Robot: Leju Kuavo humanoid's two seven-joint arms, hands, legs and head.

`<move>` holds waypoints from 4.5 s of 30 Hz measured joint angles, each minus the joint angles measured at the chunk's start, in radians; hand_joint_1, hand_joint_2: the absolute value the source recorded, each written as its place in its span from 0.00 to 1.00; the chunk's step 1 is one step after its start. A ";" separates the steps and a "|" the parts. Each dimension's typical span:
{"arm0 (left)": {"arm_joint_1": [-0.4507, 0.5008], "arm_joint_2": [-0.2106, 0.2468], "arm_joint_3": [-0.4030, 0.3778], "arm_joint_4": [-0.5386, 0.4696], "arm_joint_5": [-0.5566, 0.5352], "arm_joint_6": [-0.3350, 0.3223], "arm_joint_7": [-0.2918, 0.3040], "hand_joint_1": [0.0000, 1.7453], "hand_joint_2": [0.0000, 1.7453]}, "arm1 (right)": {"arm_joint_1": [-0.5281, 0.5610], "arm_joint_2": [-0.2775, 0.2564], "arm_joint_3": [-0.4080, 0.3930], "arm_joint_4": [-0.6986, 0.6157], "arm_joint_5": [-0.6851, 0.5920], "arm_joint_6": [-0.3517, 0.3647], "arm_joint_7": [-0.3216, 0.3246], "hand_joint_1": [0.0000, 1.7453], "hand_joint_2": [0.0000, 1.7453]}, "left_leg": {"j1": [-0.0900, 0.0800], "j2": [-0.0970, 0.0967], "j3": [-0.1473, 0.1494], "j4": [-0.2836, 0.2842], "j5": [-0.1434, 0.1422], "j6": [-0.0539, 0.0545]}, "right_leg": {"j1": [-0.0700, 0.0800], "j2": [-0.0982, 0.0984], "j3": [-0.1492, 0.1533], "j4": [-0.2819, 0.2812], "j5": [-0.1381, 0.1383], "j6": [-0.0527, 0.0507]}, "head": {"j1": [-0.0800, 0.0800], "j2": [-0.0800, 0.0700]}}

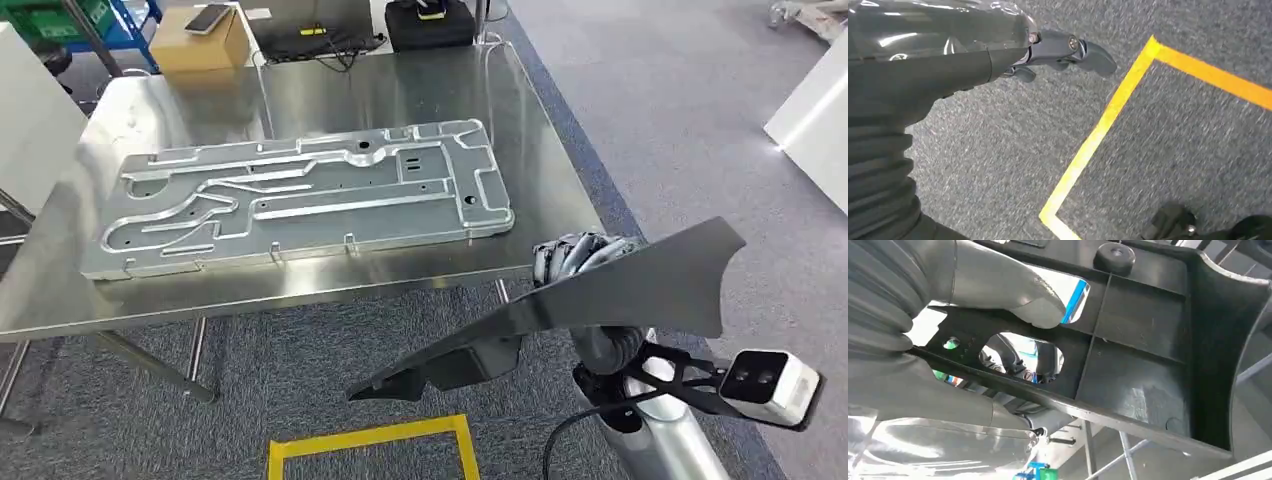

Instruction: Take the parts from the cabinet and place them on the table.

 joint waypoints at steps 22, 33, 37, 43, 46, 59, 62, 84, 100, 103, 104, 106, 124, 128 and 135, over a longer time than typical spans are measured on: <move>-0.001 -0.011 0.024 -0.003 0.001 -0.037 -0.050 0.00 1.00 | -0.357 0.008 -0.112 0.125 0.122 -0.122 0.043 0.98 1.00 | -0.013 0.011 0.003 -0.220 0.127 0.052 | 0.001 0.003 0.014 0.032 -0.025 0.042 | 0.000 0.000; -0.001 -0.006 0.001 -0.005 -0.031 -0.056 -0.061 0.00 1.00 | -0.688 0.000 -0.225 0.438 0.168 -0.108 0.020 0.98 1.00 | 0.004 0.007 -0.154 0.079 0.010 0.001 | 0.000 -0.011 0.032 -0.013 -0.019 0.010 | 0.000 0.000; -0.004 -0.003 -0.005 -0.006 -0.031 -0.056 -0.059 0.00 1.00 | -0.827 0.008 -0.235 0.570 0.253 -0.180 0.063 0.98 1.00 | 0.008 0.010 -0.053 -0.182 0.171 0.005 | -0.005 -0.008 0.040 -0.003 -0.036 0.023 | 0.000 0.000; -0.005 -0.002 -0.024 -0.007 -0.033 -0.067 -0.066 0.00 1.00 | -1.023 0.029 -0.202 0.840 0.563 -0.322 0.136 0.98 1.00 | 0.005 0.007 -0.028 -0.229 0.153 0.037 | -0.006 -0.006 0.037 0.006 -0.056 0.056 | 0.000 0.000; -0.021 -0.002 -0.036 -0.008 -0.033 -0.084 -0.075 0.00 1.00 | -1.065 0.043 -0.092 1.039 0.831 -0.415 0.190 0.98 1.00 | 0.004 0.006 -0.018 -0.232 0.147 0.051 | -0.003 -0.002 -0.059 0.194 -0.133 0.063 | 0.000 0.000; -0.031 -0.009 -0.097 -0.018 -0.053 -0.111 -0.135 0.00 1.00 | -0.989 0.152 0.373 1.563 1.414 -0.475 0.573 0.98 1.00 | -0.004 -0.002 -0.008 -0.208 0.106 0.013 | -0.003 -0.003 -0.011 -0.024 0.024 0.020 | 0.001 0.000; -0.031 -0.007 -0.099 -0.018 -0.054 -0.112 -0.136 0.00 1.00 | -0.980 0.161 0.411 1.597 1.425 -0.469 0.579 0.98 1.00 | 0.008 0.000 -0.124 0.016 0.013 -0.004 | -0.003 -0.004 -0.006 -0.023 0.018 0.008 | 0.000 0.000; -0.079 -0.009 -0.155 -0.022 -0.054 -0.035 -0.140 0.00 0.00 | -0.954 0.225 0.494 1.659 1.620 -0.573 0.733 0.00 0.00 | -0.010 0.004 -0.022 -0.222 0.143 0.037 | 0.011 -0.001 -0.009 0.011 -0.006 0.023 | 0.001 0.000; -0.088 -0.013 -0.173 -0.024 -0.054 -0.020 -0.121 0.00 0.00 | -0.945 0.305 0.369 1.617 1.369 -0.744 0.472 0.00 0.00 | 0.021 0.010 -0.031 -0.182 0.150 -0.017 | -0.001 -0.002 0.007 0.001 -0.007 0.016 | 0.000 0.000; -0.088 -0.016 -0.174 -0.024 -0.053 -0.022 -0.123 0.00 0.00 | -0.919 0.313 0.221 1.564 1.130 -0.819 0.227 0.00 0.00 | 0.014 0.005 -0.020 -0.211 0.129 0.003 | 0.005 -0.001 -0.003 0.007 -0.010 0.031 | 0.001 0.000; -0.085 -0.016 -0.174 -0.024 -0.054 -0.027 -0.126 0.00 0.00 | -0.898 0.315 0.167 1.524 1.034 -0.838 0.142 0.00 0.00 | 0.014 0.003 -0.019 -0.210 0.129 0.009 | 0.007 -0.001 -0.002 0.004 -0.009 0.033 | 0.000 0.000; -0.083 -0.019 -0.174 -0.024 -0.054 -0.031 -0.131 0.00 0.00 | -0.824 0.313 0.069 1.393 0.899 -0.866 0.008 0.00 0.00 | 0.019 0.001 -0.012 -0.220 0.132 0.024 | 0.003 -0.003 0.003 0.008 -0.022 0.046 | 0.001 0.000; 0.013 -0.029 -0.037 -0.024 -0.054 -0.045 -0.192 0.00 0.00 | 0.313 0.205 -0.577 0.214 0.755 -0.965 -0.006 0.00 0.00 | 0.003 0.004 -0.020 -0.087 -0.014 0.006 | 0.006 -0.014 0.020 -0.031 0.008 0.006 | 0.000 0.000; 0.016 -0.030 -0.022 -0.021 -0.054 -0.054 -0.188 0.00 0.00 | 0.405 0.232 -0.716 0.216 0.761 -0.932 -0.006 0.00 0.00 | 0.012 0.005 -0.049 0.026 -0.051 -0.009 | 0.005 -0.012 0.008 -0.021 0.008 0.006 | 0.000 0.000; 0.004 -0.030 -0.022 -0.020 -0.053 -0.055 -0.185 0.00 0.00 | 0.443 0.280 -0.911 0.361 0.821 -0.866 -0.006 0.00 0.00 | 0.003 0.001 0.092 -0.232 0.050 0.026 | 0.004 -0.006 0.000 -0.007 0.022 0.045 | 0.001 0.000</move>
